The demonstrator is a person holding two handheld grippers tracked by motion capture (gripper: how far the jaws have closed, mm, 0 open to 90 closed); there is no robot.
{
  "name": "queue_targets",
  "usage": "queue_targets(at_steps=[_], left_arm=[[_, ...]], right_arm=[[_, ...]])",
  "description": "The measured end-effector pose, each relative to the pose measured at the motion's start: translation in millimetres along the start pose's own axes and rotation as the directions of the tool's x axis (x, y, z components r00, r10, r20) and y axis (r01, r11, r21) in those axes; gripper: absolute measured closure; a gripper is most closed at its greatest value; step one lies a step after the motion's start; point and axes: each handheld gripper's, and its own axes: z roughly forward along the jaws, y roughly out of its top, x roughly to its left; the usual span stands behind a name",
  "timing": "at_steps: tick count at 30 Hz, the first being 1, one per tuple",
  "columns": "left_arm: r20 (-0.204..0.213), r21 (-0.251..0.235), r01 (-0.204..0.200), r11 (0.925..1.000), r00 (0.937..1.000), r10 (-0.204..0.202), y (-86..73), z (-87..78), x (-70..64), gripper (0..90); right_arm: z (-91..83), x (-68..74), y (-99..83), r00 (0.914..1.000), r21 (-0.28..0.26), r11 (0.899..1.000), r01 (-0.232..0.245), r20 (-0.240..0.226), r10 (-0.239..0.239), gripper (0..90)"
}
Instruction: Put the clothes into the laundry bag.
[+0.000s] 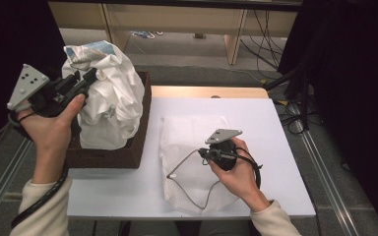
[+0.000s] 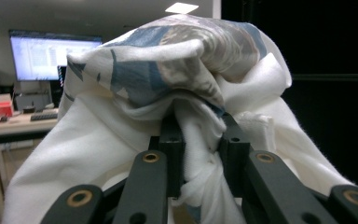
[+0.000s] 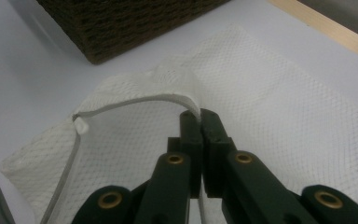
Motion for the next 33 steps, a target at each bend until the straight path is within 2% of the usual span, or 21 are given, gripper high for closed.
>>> queue_targets(at_steps=[3,6,7,8,9,10,11,13,14,15,16,21,23,24,25,26,27,29,30,31,33], left_arm=[[0.02,-0.016,-0.007,0.9999,0.9998,0.007,9.3,-4.0,-7.1,75.3],[0.08,-0.046,-0.02,0.9988,0.9965,0.023,26.7,-12.2,-23.9,75.3],[0.08,-0.046,-0.02,0.9988,0.9965,0.023,26.7,-12.2,-23.9,75.3],[0.125,-0.059,-0.023,0.998,0.9917,0.031,34.6,-15.5,-34.4,75.3],[0.125,-0.059,-0.023,0.998,0.9917,0.031,34.6,-15.5,-34.4,75.3],[0.159,-0.062,-0.034,0.9975,0.9864,0.044,41.0,-19.4,-44.6,75.3],[0.159,-0.062,-0.034,0.9975,0.9864,0.044,41.0,-19.4,-44.6,75.3],[0.221,-0.045,-0.045,0.998,0.9738,0.054,48.3,-25.7,-57.8,75.3],[0.221,-0.045,-0.045,0.998,0.9738,0.054,48.3,-25.7,-57.8,75.3],[0.269,-0.035,-0.065,0.9973,0.9604,0.072,51.0,-28.7,-65.5,75.2],[0.269,-0.035,-0.065,0.9973,0.9604,0.072,51.0,-28.7,-65.5,75.2],[0.366,0.014,-0.08,0.9967,0.9279,0.069,45.7,-36.3,-82.5,75.2],[0.394,0.04,-0.061,0.9973,0.9181,0.04,40.8,-40.7,-87.1,75.1],[0.439,0.066,-0.055,0.9963,0.8982,0.021,34.9,-43.9,-90.3,75.2],[0.456,0.085,-0.055,0.9948,0.8901,0.011,31.9,-45.3,-91.7,75.1],[0.469,0.098,-0.053,0.9937,0.883,0.001,28.7,-46.3,-93.1,75.1],[0.469,0.098,-0.053,0.9937,0.883,0.001,28.7,-46.3,-93.1,75.1],[0.495,0.129,-0.051,0.9903,0.8689,-0.02,22.1,-48.2,-95.7,75.1],[0.52,0.158,-0.058,0.9858,0.8537,-0.033,14.7,-49.2,-99.2,75.1],[0.52,0.158,-0.058,0.9858,0.8537,-0.033,14.7,-49.2,-99.2,75.1],[0.541,0.193,-0.065,0.9791,0.8396,-0.051,5.4,-48.8,-104.3,75.1]], right_arm=[[-0.5,-0.8,0.3,1.0,0.001,1.0,0.007,-0.002,-0.007,89.9],[-0.6,-1.0,0.3,1.0,-0.002,1.0,0.008,-0.001,-0.008,89.9],[-0.6,-1.0,0.3,1.0,-0.002,1.0,0.008,-0.001,-0.008,89.9],[-0.4,-2.4,0.3,0.9998,-0.012,1.0,0.019,0.006,-0.019,90.0],[-0.4,-2.4,0.3,0.9998,-0.012,1.0,0.019,0.006,-0.019,90.0],[-1.2,-3.3,0.3,0.9999,-0.013,1.0,0.017,0.002,-0.017,89.9],[-1.2,-3.3,0.3,0.9999,-0.013,1.0,0.017,0.002,-0.017,89.9],[-2.4,-2.9,0.2,1.0,-0.011,1.0,-0.008,0.005,0.008,90.0],[-2.4,-2.9,0.2,1.0,-0.011,1.0,-0.008,0.005,0.008,90.0],[-2.6,-4.0,0.1,0.9999,-0.013,1.0,-0.002,0.01,0.002,90.0],[-2.6,-4.0,0.1,0.9999,-0.013,1.0,-0.002,0.01,0.002,90.0],[-1.6,-6.8,-0.2,1.0,-0.012,1.0,0.005,0.002,-0.005,90.0],[-1.0,-8.2,-0.7,1.0,-0.01,1.0,0.0,0.0,0.0,89.9],[-1.8,-7.2,-0.8,0.9994,0.005,0.999,-0.033,-0.008,0.033,89.9],[-1.6,-7.8,-0.8,0.9994,0.005,0.999,-0.033,-0.007,0.033,89.9],[-1.1,-8.5,-0.6,0.9996,0.003,1.0,-0.028,-0.007,0.028,89.9],[-1.1,-8.5,-0.6,0.9996,0.003,1.0,-0.028,-0.007,0.028,89.9],[-0.1,-10.0,-0.1,0.9999,-0.006,1.0,-0.011,-0.003,0.011,89.9],[0.4,-10.1,0.2,0.9999,-0.001,1.0,-0.013,-0.003,0.013,89.9],[0.4,-10.1,0.2,0.9999,-0.001,1.0,-0.013,-0.003,0.013,89.9],[1.2,-10.5,0.3,0.9999,0.002,1.0,-0.01,-0.004,0.01,90.0]])
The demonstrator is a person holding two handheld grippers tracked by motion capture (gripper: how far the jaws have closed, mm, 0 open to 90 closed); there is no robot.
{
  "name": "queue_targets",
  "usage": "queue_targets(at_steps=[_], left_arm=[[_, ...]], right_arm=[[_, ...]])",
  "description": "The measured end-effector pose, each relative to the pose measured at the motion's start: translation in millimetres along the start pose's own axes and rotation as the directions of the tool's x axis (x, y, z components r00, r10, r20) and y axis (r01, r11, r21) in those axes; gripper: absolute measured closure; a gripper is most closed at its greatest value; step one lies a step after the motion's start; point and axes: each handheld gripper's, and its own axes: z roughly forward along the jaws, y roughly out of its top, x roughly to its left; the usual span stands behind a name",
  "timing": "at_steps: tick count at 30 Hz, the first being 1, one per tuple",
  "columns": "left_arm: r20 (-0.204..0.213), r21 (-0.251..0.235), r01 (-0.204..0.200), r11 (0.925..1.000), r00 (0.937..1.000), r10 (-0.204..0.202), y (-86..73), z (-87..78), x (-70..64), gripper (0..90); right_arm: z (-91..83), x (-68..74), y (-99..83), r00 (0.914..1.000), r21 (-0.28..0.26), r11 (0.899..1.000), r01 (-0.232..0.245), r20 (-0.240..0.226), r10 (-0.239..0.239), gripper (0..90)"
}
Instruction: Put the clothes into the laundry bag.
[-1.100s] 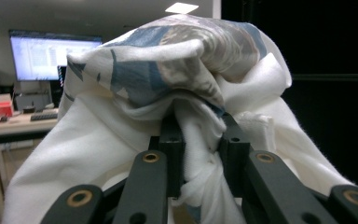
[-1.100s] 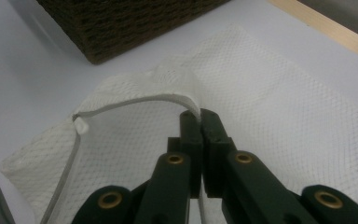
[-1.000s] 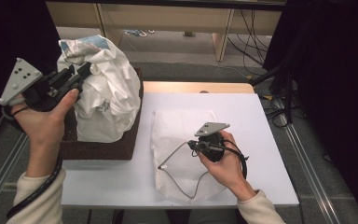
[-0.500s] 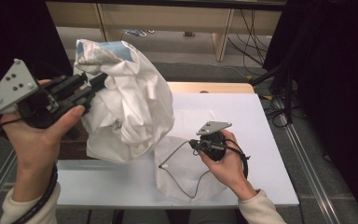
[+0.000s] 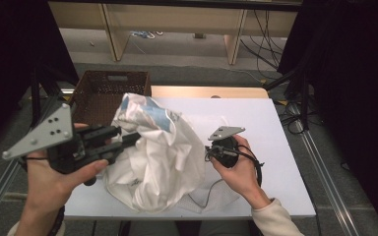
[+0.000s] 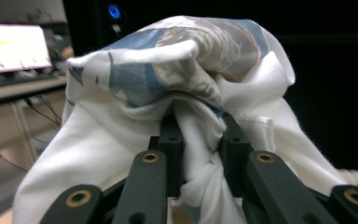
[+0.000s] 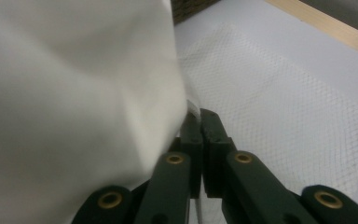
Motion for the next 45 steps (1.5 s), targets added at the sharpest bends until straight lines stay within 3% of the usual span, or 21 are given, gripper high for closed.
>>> queue_targets(at_steps=[1,3,8,9,10,12,15,16,20,21,23,27,28,30,32,33,36,39,40,41,45], left_arm=[[0.034,0.055,0.01,0.9985,0.9993,-0.012,-10.4,7.3,-1.7,75.0],[0.049,0.08,0.019,0.9966,0.9985,-0.023,-16.7,12.0,-1.7,75.0],[0.07,0.268,0.072,0.9607,0.9931,-0.094,-64.9,54.4,3.1,74.9],[0.07,0.268,0.072,0.9607,0.9931,-0.094,-64.9,54.4,3.1,74.9],[0.061,0.33,0.083,0.9404,0.9922,-0.109,-83.1,71.5,3.0,74.9],[0.046,0.383,0.089,0.9193,0.9922,-0.115,-100.4,89.2,1.4,74.8],[0.015,0.441,0.104,0.8914,0.9923,-0.123,-122.7,112.4,1.6,74.8],[0.006,0.441,0.1,0.8918,0.9935,-0.114,-129.5,119.2,2.8,74.8],[-0.027,0.482,0.115,0.8683,0.9928,-0.117,-147.3,138.2,2.2,74.7],[-0.023,0.481,0.121,0.8682,0.9918,-0.126,-149.7,142.3,1.3,74.6],[-0.032,0.486,0.108,0.8671,0.9939,-0.106,-153.7,149.6,1.7,74.6],[-0.067,0.519,0.11,0.8475,0.9939,-0.088,-163.3,162.7,2.9,74.5],[-0.067,0.519,0.11,0.8475,0.9939,-0.088,-163.3,162.7,2.9,74.5],[-0.084,0.55,0.093,0.8298,0.9949,-0.056,-170.8,169.1,5.8,74.5],[-0.087,0.554,0.087,0.8278,0.9951,-0.046,-173.9,171.2,7.0,74.4],[-0.099,0.572,0.083,0.8162,0.9945,-0.032,-179.2,175.5,8.1,74.4],[-0.106,0.58,0.093,0.8094,0.9936,-0.038,-183.7,178.8,9.7,74.4],[-0.107,0.602,0.106,0.791,0.9929,-0.052,-192.9,184.3,12.3,74.3],[-0.107,0.602,0.106,0.791,0.9929,-0.052,-192.9,184.3,12.3,74.3],[-0.118,0.617,0.102,0.7806,0.9923,-0.037,-197.1,186.3,14.7,74.3],[-0.126,0.629,0.097,0.7716,0.9918,-0.022,-202.1,190.7,17.8,74.1]], right_arm=[[0.9,0.8,-0.3,0.9998,0.001,1.0,-0.019,-0.003,0.019,90.0],[0.9,1.4,-0.3,0.9996,0.002,1.0,-0.027,0.001,0.027,90.0],[-0.1,1.0,-0.2,0.9989,-0.015,0.999,-0.047,-0.011,0.046,90.0],[-0.3,0.8,-0.1,0.9986,-0.018,0.999,-0.051,-0.013,0.051,90.0],[-0.6,1.3,0.2,0.9978,-0.019,0.998,-0.063,-0.019,0.063,90.0],[-1.4,2.5,0.3,0.9959,-0.017,0.996,-0.087,-0.024,0.087,90.0],[-0.7,0.0,-0.2,0.9985,-0.032,0.998,-0.05,-0.024,0.049,90.0],[-0.6,-0.4,-0.5,0.9987,-0.037,0.998,-0.047,-0.02,0.046,90.0],[-1.4,-3.0,-1.7,0.9975,-0.049,0.996,-0.071,-0.006,0.071,90.0],[-2.1,-2.2,-2.0,0.9948,-0.042,0.994,-0.102,-0.01,0.101,90.0],[-1.8,-4.6,-2.4,0.9971,-0.062,0.995,-0.076,-0.008,0.075,90.0],[-4.3,-1.2,-1.8,0.993,-0.059,0.991,-0.118,-0.013,0.117,90.0],[-4.3,-0.7,-1.9,0.9918,-0.058,0.99,-0.127,-0.017,0.126,90.0],[-4.6,-1.7,-2.2,0.9929,-0.068,0.991,-0.119,-0.02,0.118,90.0],[-3.7,-2.0,-2.2,0.9942,-0.073,0.992,-0.107,-0.023,0.105,90.0],[-4.0,-0.2,-2.4,0.9912,-0.068,0.989,-0.13,-0.03,0.129,90.0],[-2.7,0.4,-2.7,0.9911,-0.066,0.989,-0.131,-0.032,0.129,90.0],[-1.9,0.9,-3.2,0.9879,-0.05,0.988,-0.148,-0.052,0.146,90.0],[-1.9,0.9,-3.2,0.9879,-0.05,0.988,-0.148,-0.052,0.146,90.0],[-1.3,1.9,-3.0,0.9895,-0.048,0.99,-0.135,-0.059,0.132,90.0],[1.1,3.0,-3.8,0.9889,-0.043,0.99,-0.134,-0.071,0.131,90.0]])
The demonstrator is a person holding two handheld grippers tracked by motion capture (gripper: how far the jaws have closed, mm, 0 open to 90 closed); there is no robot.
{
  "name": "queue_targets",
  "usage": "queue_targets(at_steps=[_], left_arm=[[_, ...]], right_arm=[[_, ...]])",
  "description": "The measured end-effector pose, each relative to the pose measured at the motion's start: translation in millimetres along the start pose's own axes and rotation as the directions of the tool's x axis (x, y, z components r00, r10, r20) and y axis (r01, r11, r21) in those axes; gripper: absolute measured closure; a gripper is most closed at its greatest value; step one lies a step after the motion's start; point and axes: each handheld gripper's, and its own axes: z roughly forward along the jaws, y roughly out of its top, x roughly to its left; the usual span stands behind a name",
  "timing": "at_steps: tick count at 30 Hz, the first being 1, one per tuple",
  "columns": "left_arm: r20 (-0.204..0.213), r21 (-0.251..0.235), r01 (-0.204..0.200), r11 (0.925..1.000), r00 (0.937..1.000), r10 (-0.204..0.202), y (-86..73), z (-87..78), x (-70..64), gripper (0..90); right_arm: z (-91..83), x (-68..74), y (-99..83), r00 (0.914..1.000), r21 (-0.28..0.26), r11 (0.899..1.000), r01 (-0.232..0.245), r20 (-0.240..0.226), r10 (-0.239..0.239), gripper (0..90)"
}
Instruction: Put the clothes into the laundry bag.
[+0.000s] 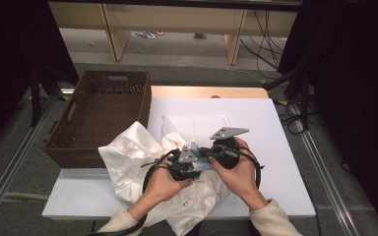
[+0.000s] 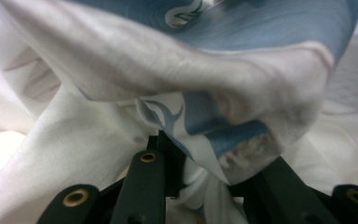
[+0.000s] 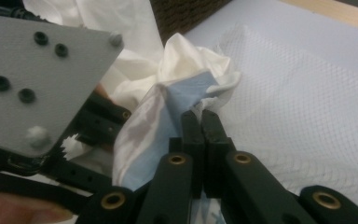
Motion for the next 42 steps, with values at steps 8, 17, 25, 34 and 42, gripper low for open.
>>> queue_targets(at_steps=[8,17,25,34,42], left_arm=[[0.079,-0.106,0.008,0.9944,0.9969,0.0,3.9,-24.3,-4.0,54.0],[0.044,-0.223,0.008,0.9747,0.999,0.002,18.4,-71.1,-1.0,35.4],[-0.002,-0.258,-0.018,0.9658,0.9998,0.018,34.8,-74.0,9.6,22.5],[0.09,-0.24,0.002,0.9708,0.9957,0.021,41.1,-46.0,21.7,24.9],[0.082,-0.179,-0.063,0.9818,0.9935,0.079,39.1,-35.0,17.8,51.8]], right_arm=[[-6.6,-7.5,1.8,0.9989,-0.017,0.999,-0.038,0.028,0.039,90.0],[-5.7,-9.4,1.4,0.9984,-0.008,1.0,-0.026,0.05,0.026,90.0],[-4.6,-8.7,1.6,0.9988,-0.013,1.0,-0.004,0.049,0.005,90.0],[-4.0,-10.3,1.0,0.9984,-0.017,1.0,0.015,0.055,-0.014,90.0],[-4.6,-9.0,1.1,0.9984,-0.017,1.0,0.011,0.055,-0.01,90.0]])
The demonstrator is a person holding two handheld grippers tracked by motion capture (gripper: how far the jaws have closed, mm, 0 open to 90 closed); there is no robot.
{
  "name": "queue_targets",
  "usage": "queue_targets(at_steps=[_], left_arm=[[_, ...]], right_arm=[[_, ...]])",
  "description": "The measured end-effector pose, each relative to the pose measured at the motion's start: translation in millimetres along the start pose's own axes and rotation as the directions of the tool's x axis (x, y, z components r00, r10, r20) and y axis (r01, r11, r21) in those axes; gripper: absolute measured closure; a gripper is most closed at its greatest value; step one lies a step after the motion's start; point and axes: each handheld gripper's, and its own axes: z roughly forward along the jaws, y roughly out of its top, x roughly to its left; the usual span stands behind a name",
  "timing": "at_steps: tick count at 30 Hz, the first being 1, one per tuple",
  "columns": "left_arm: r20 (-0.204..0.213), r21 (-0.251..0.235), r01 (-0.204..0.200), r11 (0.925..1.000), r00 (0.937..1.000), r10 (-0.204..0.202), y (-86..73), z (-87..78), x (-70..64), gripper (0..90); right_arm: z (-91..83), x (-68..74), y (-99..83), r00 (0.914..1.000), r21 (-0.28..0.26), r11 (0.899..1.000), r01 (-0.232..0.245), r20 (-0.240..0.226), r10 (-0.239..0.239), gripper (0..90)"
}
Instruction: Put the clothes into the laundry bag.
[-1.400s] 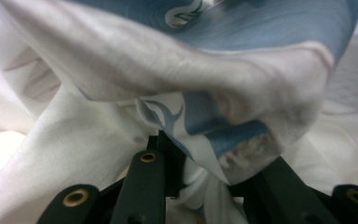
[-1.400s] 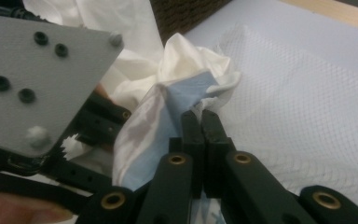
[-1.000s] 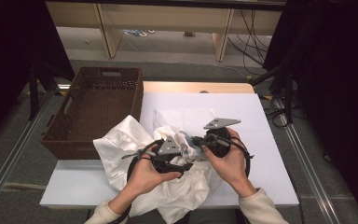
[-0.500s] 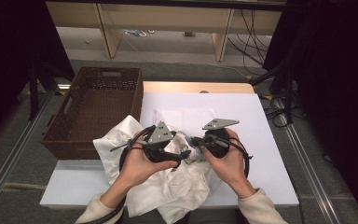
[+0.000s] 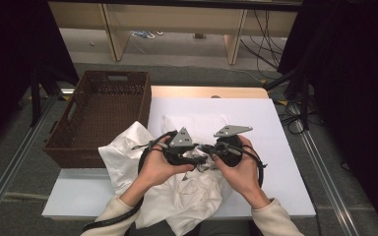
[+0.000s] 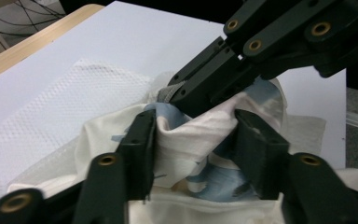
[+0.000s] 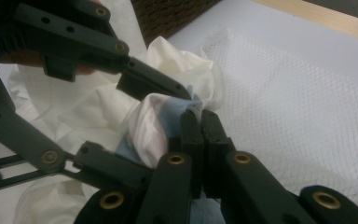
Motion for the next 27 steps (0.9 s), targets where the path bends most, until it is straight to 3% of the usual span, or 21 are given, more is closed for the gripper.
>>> queue_targets(at_steps=[2,3,5,6,7,8,9,13,14,16,20,21,22,24,27], left_arm=[[-0.005,0.01,0.004,0.9999,1.0,-0.004,-0.2,-0.3,-0.4,55.0],[-0.027,0.027,0.006,0.9996,0.9996,-0.005,-0.9,-2.1,-1.3,63.0],[-0.027,0.034,-0.003,0.9994,0.9996,0.004,-1.4,-3.0,-1.2,70.3],[-0.037,0.022,0.0,0.9997,0.9993,0.001,-2.5,-3.1,-2.9,70.3],[-0.045,0.026,0.001,0.9996,0.999,0.001,-3.4,-4.4,-5.0,72.7],[-0.063,0.018,-0.008,0.9998,0.998,0.009,-4.3,-5.9,-11.1,76.0],[-0.063,0.018,-0.008,0.9998,0.998,0.009,-4.3,-5.9,-11.1,77.1],[-0.035,-0.017,-0.012,0.9998,0.9993,0.011,-4.0,-11.5,-27.0,78.1],[-0.047,-0.036,-0.055,0.9978,0.9975,0.053,-2.9,-14.3,-34.3,78.1],[-0.056,-0.032,-0.061,0.9976,0.9967,0.059,-2.4,-16.6,-40.9,78.1],[-0.058,-0.029,-0.074,0.9969,0.9957,0.072,-2.4,-13.2,-41.6,78.1],[-0.043,-0.024,-0.069,0.9973,0.9967,0.068,-3.7,-10.8,-39.9,78.1],[-0.039,-0.032,-0.043,0.9985,0.9984,0.042,-5.5,-4.4,-38.5,78.2],[-0.043,-0.03,-0.042,0.9987,0.9983,0.041,-6.1,-1.6,-37.8,78.3],[-0.043,-0.003,-0.037,0.9993,0.9984,0.037,-8.4,6.9,-34.6,78.3]], right_arm=[[-0.6,1.2,-0.2,0.9999,0.005,1.0,-0.016,0.004,0.016,90.0],[-0.1,1.0,0.1,1.0,-0.001,1.0,-0.004,-0.003,0.004,90.0],[0.0,0.7,0.2,1.0,-0.006,1.0,0.01,0.0,-0.01,90.0],[-0.8,2.3,0.4,0.9999,0.0,1.0,-0.017,-0.002,0.017,90.0],[-0.7,0.9,0.4,1.0,-0.011,1.0,-0.001,-0.001,0.001,90.0],[-1.7,1.7,0.2,0.9995,-0.006,0.999,-0.033,0.0,0.033,90.0],[-1.7,1.7,0.2,0.9995,-0.006,0.999,-0.033,0.0,0.033,90.0],[-1.7,3.0,0.2,0.9988,-0.02,0.999,-0.047,-0.011,0.047,90.0],[-3.6,2.1,1.4,0.9997,-0.026,0.999,-0.026,-0.001,0.026,90.0],[-3.7,0.9,1.6,0.9999,-0.044,0.999,-0.012,-0.001,0.012,90.0],[-5.4,3.9,1.8,0.9994,-0.049,0.998,-0.034,-0.002,0.034,90.0],[-5.0,3.3,2.3,1.0,-0.057,0.998,-0.004,-0.008,0.004,90.0],[-5.4,7.4,2.4,0.9998,-0.048,0.999,-0.017,-0.009,0.016,90.0],[-3.5,8.0,2.3,0.9998,-0.052,0.999,0.008,-0.016,-0.009,90.0],[-3.0,10.1,1.8,0.9999,-0.051,0.999,-0.004,-0.015,0.003,90.0]])
